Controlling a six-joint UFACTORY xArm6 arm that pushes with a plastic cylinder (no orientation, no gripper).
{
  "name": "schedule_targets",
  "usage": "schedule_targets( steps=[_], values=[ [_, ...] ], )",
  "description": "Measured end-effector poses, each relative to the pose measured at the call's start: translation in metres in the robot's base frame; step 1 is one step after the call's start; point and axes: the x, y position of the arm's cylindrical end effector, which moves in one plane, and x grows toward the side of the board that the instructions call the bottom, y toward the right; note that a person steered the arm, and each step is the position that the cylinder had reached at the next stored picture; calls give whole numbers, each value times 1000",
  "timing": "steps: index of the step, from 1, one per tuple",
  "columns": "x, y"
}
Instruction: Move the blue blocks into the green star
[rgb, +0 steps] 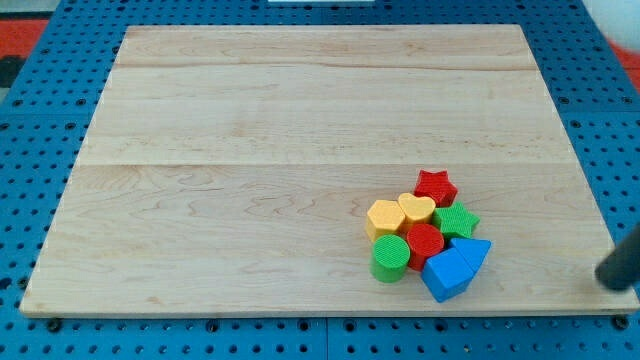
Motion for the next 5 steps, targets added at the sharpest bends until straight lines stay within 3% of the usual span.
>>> schedule_targets(
  steps=[2, 3, 5],
  values=[
    [3, -58],
    [4, -152],
    [-2, -185]
  ],
)
